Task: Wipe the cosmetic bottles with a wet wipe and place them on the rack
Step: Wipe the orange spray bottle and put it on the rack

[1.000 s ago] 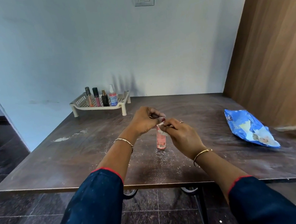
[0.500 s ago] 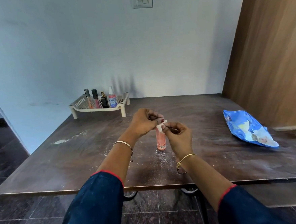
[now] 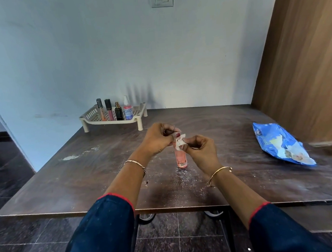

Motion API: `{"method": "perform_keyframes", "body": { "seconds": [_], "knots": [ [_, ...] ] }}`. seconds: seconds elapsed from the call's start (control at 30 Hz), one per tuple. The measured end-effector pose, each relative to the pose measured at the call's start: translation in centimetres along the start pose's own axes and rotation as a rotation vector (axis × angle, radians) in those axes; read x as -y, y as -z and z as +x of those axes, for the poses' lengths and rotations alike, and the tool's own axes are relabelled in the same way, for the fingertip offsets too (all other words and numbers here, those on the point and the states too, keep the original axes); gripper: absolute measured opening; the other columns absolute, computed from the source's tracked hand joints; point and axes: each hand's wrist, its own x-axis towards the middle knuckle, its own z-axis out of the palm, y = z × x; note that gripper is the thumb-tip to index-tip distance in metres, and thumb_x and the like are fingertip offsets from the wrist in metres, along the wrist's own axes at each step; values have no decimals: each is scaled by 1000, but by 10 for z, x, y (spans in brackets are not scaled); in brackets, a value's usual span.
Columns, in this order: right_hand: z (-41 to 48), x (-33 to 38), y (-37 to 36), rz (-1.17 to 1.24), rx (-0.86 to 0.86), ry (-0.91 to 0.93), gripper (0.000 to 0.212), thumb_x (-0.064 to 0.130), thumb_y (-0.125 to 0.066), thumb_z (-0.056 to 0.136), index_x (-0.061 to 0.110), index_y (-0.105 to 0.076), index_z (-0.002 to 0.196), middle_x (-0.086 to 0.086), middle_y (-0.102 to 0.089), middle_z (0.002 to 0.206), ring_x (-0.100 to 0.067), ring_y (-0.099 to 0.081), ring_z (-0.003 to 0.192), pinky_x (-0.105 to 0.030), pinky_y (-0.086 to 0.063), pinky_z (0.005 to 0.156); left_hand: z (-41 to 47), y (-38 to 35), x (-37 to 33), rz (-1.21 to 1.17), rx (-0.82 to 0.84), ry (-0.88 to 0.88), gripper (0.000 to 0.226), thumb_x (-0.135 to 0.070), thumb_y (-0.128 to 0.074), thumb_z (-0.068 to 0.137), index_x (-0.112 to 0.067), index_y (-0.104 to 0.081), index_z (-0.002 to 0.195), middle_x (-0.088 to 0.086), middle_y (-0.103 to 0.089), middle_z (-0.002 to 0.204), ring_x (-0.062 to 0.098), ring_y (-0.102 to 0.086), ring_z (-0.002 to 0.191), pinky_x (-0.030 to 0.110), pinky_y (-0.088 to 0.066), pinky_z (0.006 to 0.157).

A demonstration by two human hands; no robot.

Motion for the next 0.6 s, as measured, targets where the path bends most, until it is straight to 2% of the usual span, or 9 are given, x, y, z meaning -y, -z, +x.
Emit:
{"method": "perform_keyframes", "body": {
  "seconds": [0.07,0.2,0.33,0.4,0.47,0.6],
  "knots": [
    [1,-2,2,-47,47,-18,17,-10,-74,70,1,-67,81,-9,-68,80,-9,-66,71,-21,-56,71,-3,2,0,-21,-7,0,13,5,-63,84,2,-67,96,8,-66,82,17,-65,81,33,-58,80],
    [-2,-13,7,-285,90,-73,28,-3,-82,63,13,-59,69,-13,-67,80,-23,-64,78,-39,-57,79,-6,2,2,-38,-48,13,16,4,-65,83,3,-67,99,7,-67,83,16,-65,81,31,-58,81],
    [0,-10,9,-542,101,-50,34,12,-88,55,20,-56,64,2,-64,69,-17,-60,66,-38,-55,69,-4,-3,1,-39,-56,12,14,4,-65,83,3,-68,96,6,-66,79,17,-64,79,36,-56,83],
    [3,-4,7,-472,84,-36,35,10,-88,55,20,-56,64,-2,-65,71,-21,-63,69,-42,-56,71,-3,-4,1,-26,-62,5,14,4,-66,82,5,-67,96,10,-67,80,21,-65,81,38,-56,82],
    [4,-1,2,-368,39,-12,34,6,-86,58,21,-56,65,-6,-67,75,-26,-66,76,-46,-56,75,-4,-3,2,-27,-61,-2,15,4,-67,82,6,-67,96,11,-67,80,19,-66,77,33,-57,78],
    [3,-7,-6,-283,29,1,32,5,-82,67,22,-56,77,-3,-69,84,-18,-68,84,-41,-57,80,-5,0,4,-55,-56,14,12,4,-68,81,2,-68,92,7,-67,75,6,-66,63,18,-57,62]
  ]
}}
